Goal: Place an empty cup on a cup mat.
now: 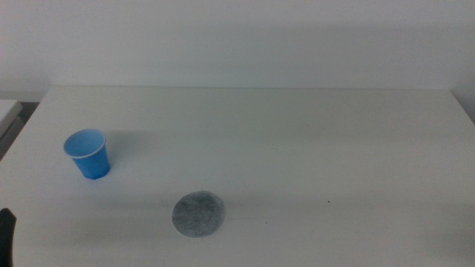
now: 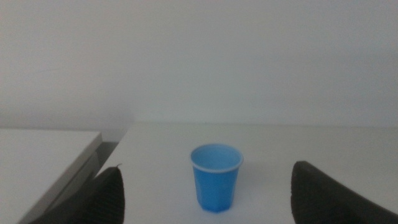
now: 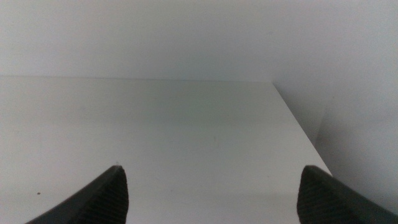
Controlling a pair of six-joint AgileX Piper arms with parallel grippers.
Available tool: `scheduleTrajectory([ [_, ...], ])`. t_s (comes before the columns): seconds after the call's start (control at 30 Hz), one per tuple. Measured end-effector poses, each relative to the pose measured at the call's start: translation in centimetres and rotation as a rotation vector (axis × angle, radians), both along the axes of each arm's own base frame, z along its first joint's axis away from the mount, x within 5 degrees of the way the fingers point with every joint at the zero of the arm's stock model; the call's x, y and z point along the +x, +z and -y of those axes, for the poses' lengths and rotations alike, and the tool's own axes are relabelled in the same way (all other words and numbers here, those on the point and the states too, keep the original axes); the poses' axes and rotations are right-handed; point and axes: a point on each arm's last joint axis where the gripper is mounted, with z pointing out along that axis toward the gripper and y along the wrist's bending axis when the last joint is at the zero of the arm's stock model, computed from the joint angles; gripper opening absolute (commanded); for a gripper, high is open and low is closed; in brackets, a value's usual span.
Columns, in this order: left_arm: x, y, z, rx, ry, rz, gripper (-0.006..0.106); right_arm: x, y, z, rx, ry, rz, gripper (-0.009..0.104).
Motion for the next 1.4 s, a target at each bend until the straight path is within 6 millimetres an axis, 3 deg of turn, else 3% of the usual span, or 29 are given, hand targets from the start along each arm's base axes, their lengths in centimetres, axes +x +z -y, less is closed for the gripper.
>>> scheduleTrajectory([
  [0.1,-0.1,1.4,0.0,-0.002,0.003,-0.071,0.089,0.0,0.0,0.0,0.000,0.000,0.000,0.093],
  [0.43,3.0,12.8,-0.3,-0.014,0.021,-0.554,0.089,0.0,0.0,0.0,0.000,0.000,0.000,0.093],
  [0.7,9.5,15.5,-0.5,-0.025,0.034,-0.849,0.089,0.0,0.0,0.0,0.000,0.000,0.000,0.093],
  [1.07,20.4,13.3,-1.8,-0.008,0.025,-1.090,0.089,0.0,0.0,0.0,0.000,0.000,0.000,0.093],
  [1.4,29.2,8.5,-3.8,-0.026,0.011,-1.170,0.089,0.0,0.0,0.0,0.000,0.000,0.000,0.093],
])
